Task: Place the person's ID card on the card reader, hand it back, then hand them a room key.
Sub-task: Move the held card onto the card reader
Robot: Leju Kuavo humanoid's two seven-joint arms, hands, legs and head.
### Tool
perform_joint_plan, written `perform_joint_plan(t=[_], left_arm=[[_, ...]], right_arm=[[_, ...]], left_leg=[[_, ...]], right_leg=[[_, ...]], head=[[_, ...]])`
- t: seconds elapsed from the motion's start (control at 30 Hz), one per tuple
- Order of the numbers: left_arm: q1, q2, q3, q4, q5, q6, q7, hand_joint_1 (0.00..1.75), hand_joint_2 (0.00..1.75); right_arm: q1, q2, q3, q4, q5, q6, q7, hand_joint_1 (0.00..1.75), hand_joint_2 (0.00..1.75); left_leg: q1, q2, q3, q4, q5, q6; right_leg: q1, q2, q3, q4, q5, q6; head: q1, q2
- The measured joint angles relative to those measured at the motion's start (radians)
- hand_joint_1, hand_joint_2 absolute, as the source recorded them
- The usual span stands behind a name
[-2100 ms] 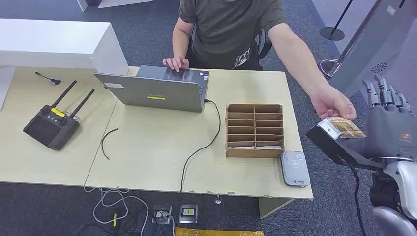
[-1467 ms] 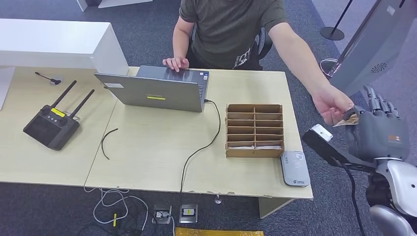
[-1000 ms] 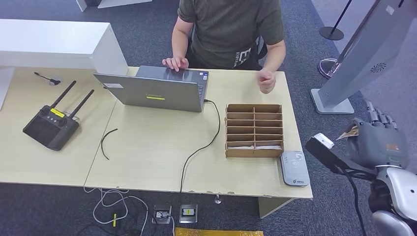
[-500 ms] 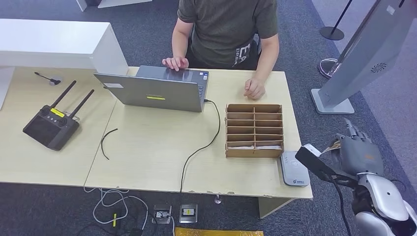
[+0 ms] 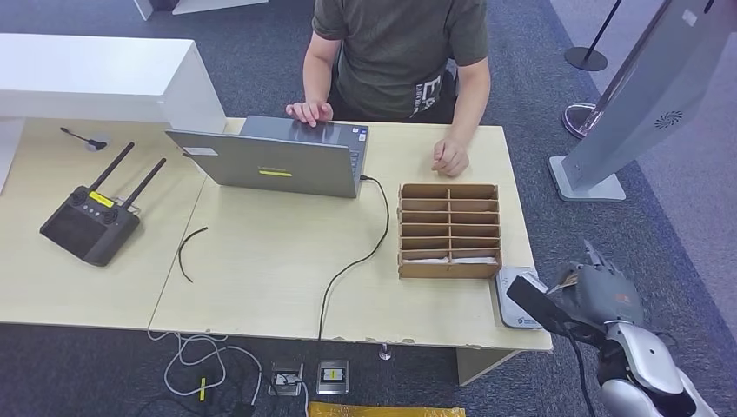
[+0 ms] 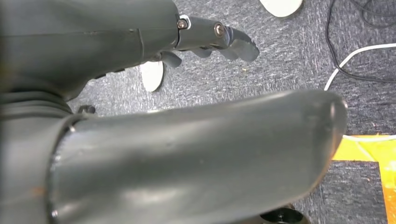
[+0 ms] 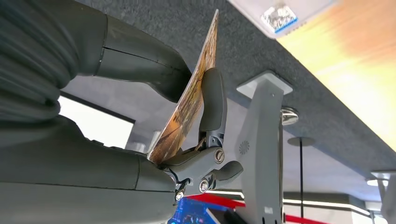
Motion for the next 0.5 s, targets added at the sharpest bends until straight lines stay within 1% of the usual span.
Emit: perform_joint_plan(t=[0.5], left_arm=[[0.0,0.006,0.0,-0.015,0.002,-0.003,0.0,0.0,0.0]], right_arm=[[-0.002,0.046,0.041,0.102,-0.087,-0.072,-0.029,1.75,1.75]], left_leg=[[0.0,0.0,0.0,0.0,0.0,0.0]], right_leg=[[0.0,0.0,0.0,0.0,0.0,0.0]], head=[[0.0,0.0]])
